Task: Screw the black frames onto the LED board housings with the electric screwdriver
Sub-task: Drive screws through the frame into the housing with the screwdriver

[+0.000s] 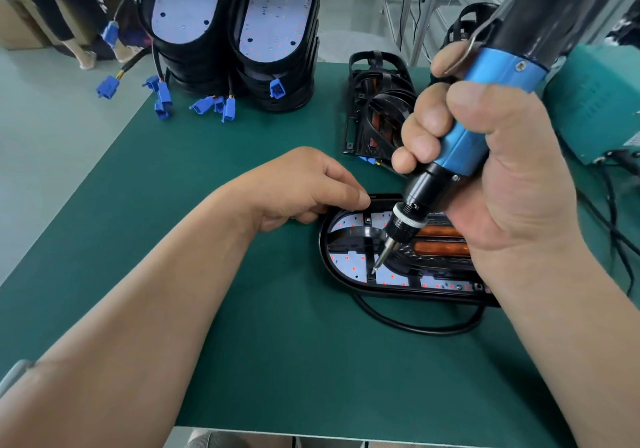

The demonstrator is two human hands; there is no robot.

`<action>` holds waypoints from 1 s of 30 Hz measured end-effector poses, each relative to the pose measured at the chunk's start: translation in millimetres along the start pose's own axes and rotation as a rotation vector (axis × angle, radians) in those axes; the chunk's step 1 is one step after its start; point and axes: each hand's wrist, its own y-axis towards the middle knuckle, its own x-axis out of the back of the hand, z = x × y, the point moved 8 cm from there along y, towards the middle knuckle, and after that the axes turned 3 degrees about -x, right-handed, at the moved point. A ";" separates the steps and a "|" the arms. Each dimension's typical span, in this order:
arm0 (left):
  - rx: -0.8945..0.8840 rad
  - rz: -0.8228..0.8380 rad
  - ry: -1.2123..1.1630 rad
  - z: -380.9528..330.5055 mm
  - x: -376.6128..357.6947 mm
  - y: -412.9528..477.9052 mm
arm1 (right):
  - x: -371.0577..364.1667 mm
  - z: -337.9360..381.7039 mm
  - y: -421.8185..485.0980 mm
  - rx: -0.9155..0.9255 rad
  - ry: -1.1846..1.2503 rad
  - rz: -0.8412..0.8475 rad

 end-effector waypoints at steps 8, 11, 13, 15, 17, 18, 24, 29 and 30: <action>-0.001 -0.001 0.010 -2.4 -1.3 -1.9 | -9.2 -0.2 -2.2 0.008 -0.027 0.095; -0.001 0.007 0.013 -3.6 -2.7 -2.6 | -12.2 -1.3 -2.9 0.001 -0.021 0.123; 0.000 0.005 0.008 -4.5 -2.9 -2.8 | -12.1 -2.8 -2.3 -0.013 -0.003 0.126; 0.000 0.002 0.001 -5.2 -3.4 -3.1 | -11.9 -3.7 -1.4 -0.029 0.013 0.133; -0.001 0.007 0.002 -6.0 -4.1 -3.2 | -12.8 -4.0 -1.0 -0.037 0.023 0.153; -0.001 0.011 0.008 -6.1 -4.5 -3.1 | -13.4 -4.0 -1.3 -0.036 0.023 0.165; -0.005 0.024 0.017 -6.4 -5.2 -3.6 | -16.6 -3.2 -2.6 -0.033 0.023 0.216; -0.011 0.029 0.023 -4.6 -3.6 -3.7 | -14.5 -1.9 -3.1 -0.003 0.008 0.203; -0.013 0.023 0.029 -4.5 -2.9 -3.7 | -13.9 -1.4 -3.2 0.005 0.016 0.195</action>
